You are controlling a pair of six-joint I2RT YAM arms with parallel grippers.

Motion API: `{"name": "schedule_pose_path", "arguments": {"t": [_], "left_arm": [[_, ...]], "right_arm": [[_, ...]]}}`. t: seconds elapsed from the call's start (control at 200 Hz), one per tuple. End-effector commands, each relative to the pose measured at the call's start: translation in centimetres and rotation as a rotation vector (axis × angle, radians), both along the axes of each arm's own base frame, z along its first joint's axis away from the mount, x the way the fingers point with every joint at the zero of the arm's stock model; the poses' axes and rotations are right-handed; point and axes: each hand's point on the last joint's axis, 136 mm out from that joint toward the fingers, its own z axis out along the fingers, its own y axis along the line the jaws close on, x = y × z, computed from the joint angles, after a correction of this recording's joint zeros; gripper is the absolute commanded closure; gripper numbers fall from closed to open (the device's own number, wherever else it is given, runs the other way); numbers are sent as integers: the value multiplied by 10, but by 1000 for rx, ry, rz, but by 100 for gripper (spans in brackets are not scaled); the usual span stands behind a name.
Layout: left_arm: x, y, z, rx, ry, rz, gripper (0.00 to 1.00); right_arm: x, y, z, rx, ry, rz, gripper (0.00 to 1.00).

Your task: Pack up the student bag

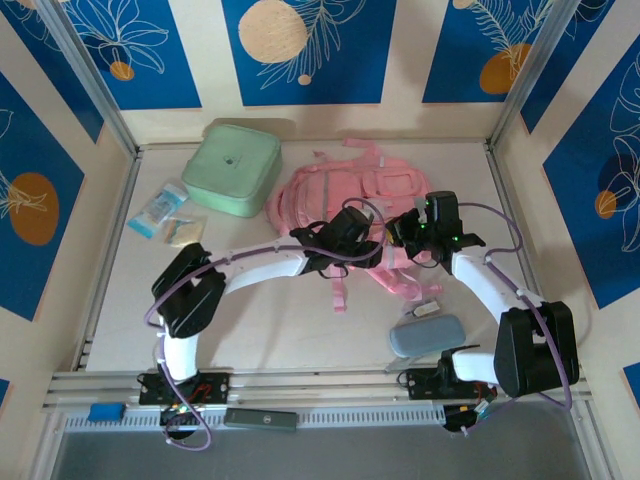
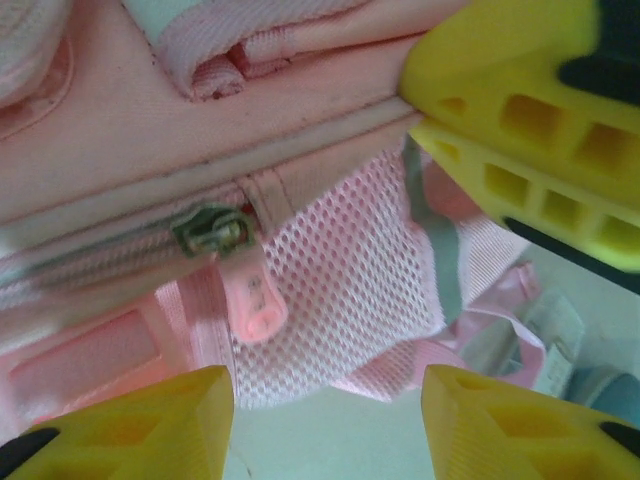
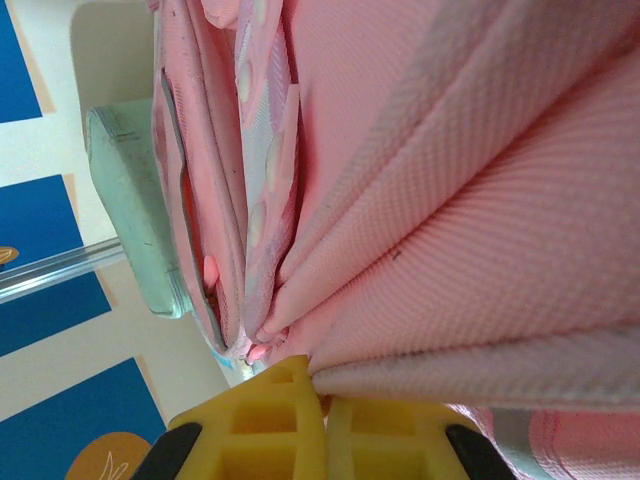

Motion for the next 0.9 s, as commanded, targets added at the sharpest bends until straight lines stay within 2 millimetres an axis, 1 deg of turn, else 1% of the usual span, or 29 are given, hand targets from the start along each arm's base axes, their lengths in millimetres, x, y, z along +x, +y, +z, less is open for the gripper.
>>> {"name": "schedule_pose_path", "arguments": {"t": [0.0, 0.12, 0.255, 0.33, 0.42, 0.48, 0.66, 0.725, 0.795, 0.895], "left_arm": [[18, -4, 1, 4, -38, 16, 47], [31, -2, 2, 10, -77, 36, 47], [46, 2, 13, 19, -124, 55, 48], [53, 1, 19, 19, -150, 57, 51], [58, 2, 24, 27, -177, 63, 57], [60, 1, 28, 21, -190, 58, 66], [54, -1, 36, 6, -193, 17, 84], [51, 2, 39, 12, -189, 11, 90], [50, 10, 40, 11, -174, 15, 100], [47, 22, 43, -23, -142, 23, 100]], "right_arm": [[8, 14, 29, 54, -90, 42, 100], [6, 17, 27, 49, -89, 45, 100], [4, 17, 24, 43, -84, 49, 100], [2, 18, 22, 37, -81, 56, 100], [1, 17, 20, 23, -78, 60, 100], [1, 17, 18, 20, -74, 61, 100], [2, 15, 22, -8, -84, 84, 100], [2, 13, 24, -22, -90, 89, 100], [2, 9, 27, -37, -96, 91, 100], [1, 3, 32, -55, -117, 97, 100]]}}
